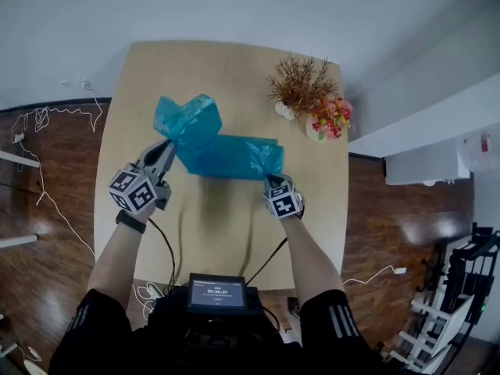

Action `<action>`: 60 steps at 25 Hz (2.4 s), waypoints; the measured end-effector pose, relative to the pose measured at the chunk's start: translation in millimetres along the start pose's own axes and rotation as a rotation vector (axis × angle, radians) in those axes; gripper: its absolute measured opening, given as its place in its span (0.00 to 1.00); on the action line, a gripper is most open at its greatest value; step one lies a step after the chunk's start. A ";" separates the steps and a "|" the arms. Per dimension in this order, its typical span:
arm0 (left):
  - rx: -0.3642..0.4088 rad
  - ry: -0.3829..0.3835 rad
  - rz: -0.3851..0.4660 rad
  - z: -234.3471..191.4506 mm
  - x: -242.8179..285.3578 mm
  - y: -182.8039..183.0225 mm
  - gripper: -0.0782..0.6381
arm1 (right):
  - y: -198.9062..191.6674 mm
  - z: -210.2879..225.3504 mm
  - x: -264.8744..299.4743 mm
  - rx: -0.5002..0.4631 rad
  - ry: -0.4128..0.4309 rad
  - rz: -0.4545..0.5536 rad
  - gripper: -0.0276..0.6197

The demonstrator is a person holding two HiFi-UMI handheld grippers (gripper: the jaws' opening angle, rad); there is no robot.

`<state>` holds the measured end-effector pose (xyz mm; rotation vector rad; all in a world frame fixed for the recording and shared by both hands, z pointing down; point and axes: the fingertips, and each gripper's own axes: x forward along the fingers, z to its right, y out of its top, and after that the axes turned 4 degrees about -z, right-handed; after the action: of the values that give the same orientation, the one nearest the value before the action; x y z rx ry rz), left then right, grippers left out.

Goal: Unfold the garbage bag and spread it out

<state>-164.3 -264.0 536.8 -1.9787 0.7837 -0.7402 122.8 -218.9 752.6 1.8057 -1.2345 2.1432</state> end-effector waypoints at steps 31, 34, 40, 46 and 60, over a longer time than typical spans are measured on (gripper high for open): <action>-0.650 0.376 -0.239 -156.3 -150.5 -153.8 0.45 | -75.1 37.3 -46.0 0.101 -0.111 -0.050 0.22; -0.642 0.403 -0.170 -160.0 -168.8 -125.5 0.47 | -64.8 46.4 -50.9 0.110 -0.119 0.001 0.29; -0.245 0.443 -0.228 -157.2 -163.2 -52.6 0.47 | -8.2 55.3 -65.3 0.067 -0.119 0.121 0.29; 0.134 0.419 -0.489 -165.1 -84.2 -43.7 0.47 | 15.4 58.9 -48.1 -0.002 -0.096 0.077 0.30; 0.749 0.043 -1.166 -160.2 23.3 -155.0 0.46 | 34.0 29.3 23.5 -0.103 0.123 -0.108 0.33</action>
<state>-230.6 -293.7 748.8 -1.5521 -0.6919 -1.4498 120.9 -269.5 754.5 1.6347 -1.1695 2.0581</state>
